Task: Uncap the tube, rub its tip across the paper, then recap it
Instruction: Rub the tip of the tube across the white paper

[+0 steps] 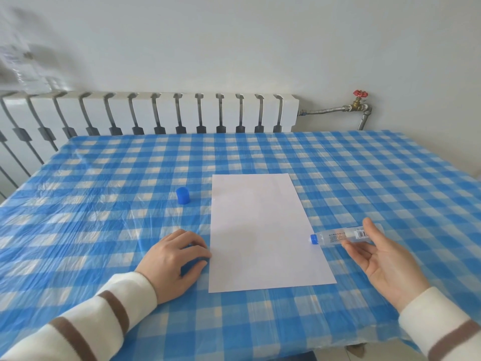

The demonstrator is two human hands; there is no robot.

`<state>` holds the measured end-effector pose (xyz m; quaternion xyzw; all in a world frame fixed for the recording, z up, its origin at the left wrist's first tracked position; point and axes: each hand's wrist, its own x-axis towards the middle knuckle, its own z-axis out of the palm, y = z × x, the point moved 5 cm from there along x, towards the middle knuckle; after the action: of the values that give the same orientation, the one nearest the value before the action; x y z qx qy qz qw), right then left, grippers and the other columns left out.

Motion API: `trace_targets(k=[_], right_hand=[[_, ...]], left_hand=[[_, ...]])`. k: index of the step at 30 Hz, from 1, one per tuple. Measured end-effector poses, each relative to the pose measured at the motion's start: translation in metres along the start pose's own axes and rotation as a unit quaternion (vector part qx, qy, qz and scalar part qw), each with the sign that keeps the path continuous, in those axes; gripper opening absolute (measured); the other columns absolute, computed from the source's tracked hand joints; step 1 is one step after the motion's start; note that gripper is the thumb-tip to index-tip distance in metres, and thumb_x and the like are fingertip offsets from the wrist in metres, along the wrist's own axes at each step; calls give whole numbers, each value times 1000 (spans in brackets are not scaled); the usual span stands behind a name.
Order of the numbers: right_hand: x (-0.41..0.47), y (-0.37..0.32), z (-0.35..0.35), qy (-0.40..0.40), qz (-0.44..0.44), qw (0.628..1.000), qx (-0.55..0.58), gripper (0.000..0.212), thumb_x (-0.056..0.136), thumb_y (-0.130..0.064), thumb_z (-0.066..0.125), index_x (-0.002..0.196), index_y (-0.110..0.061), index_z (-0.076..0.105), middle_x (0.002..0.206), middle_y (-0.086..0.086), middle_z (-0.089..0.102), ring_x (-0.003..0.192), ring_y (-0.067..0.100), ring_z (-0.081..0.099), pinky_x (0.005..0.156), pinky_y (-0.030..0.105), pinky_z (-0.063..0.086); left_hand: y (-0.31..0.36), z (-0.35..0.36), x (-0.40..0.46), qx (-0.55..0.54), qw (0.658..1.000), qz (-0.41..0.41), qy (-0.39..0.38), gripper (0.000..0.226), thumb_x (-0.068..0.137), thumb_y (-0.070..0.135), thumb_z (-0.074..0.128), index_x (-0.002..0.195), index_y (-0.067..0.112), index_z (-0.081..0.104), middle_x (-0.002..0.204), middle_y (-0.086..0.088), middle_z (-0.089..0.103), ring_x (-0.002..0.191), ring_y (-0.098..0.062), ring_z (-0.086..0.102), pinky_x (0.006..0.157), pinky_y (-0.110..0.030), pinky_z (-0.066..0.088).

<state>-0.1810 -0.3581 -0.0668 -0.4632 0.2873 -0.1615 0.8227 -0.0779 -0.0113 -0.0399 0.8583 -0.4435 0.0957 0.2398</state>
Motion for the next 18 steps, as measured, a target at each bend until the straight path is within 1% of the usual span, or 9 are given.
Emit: trace_targets(k=[3, 8, 10, 14, 15, 16, 18], right_hand=[[-4, -3, 9, -9, -6, 1000, 14, 28, 78, -34, 70, 87, -8, 64, 80, 14, 76, 71, 18, 74, 55, 20, 57], [-14, -3, 31, -41, -2, 999, 20, 28, 79, -35, 69, 87, -8, 65, 83, 15, 76, 71, 17, 74, 54, 19, 56], [-18, 1, 44, -57, 3, 998, 21, 27, 76, -35, 70, 81, -9, 66, 82, 16, 76, 69, 18, 73, 54, 20, 56], [-28, 15, 75, -96, 25, 995, 13, 25, 73, -35, 71, 64, -13, 76, 82, 17, 75, 68, 19, 73, 54, 22, 57], [-30, 20, 82, -107, 31, 994, 9, 24, 73, -35, 71, 65, -13, 77, 81, 17, 75, 67, 19, 73, 54, 22, 57], [-33, 25, 89, -117, 39, 992, 8, 24, 73, -34, 71, 70, -11, 77, 81, 17, 75, 66, 19, 72, 54, 22, 57], [-37, 35, 103, -134, 54, 989, 3, 30, 75, -33, 71, 85, -5, 72, 81, 17, 74, 66, 20, 72, 54, 23, 57]], left_hand=[[2, 0, 0, 7, 1000, 2, -10, 23, 82, 26, 51, 86, 16, 71, 87, 0, 65, 76, -18, 59, 65, -35, 54], [4, -4, 0, 13, 999, 6, -38, 26, 82, 30, 49, 89, 17, 70, 90, 0, 65, 78, -18, 60, 68, -35, 54], [5, -6, 1, 18, 999, 8, -49, 28, 81, 33, 48, 90, 18, 70, 92, 1, 65, 79, -17, 61, 69, -35, 55], [6, -6, -1, 17, 998, 4, -54, 30, 81, 34, 47, 92, 18, 70, 93, 1, 65, 80, -17, 61, 69, -35, 55], [6, -6, -2, 16, 999, 1, -52, 30, 81, 35, 47, 92, 18, 70, 94, 1, 64, 81, -17, 61, 69, -36, 55], [6, -6, -2, 15, 999, -3, -50, 31, 82, 35, 46, 93, 18, 70, 95, 2, 64, 82, -17, 61, 70, -36, 55], [6, -5, -3, 15, 999, -7, -44, 32, 82, 35, 46, 94, 18, 70, 96, 1, 64, 84, -18, 61, 71, -36, 55]])
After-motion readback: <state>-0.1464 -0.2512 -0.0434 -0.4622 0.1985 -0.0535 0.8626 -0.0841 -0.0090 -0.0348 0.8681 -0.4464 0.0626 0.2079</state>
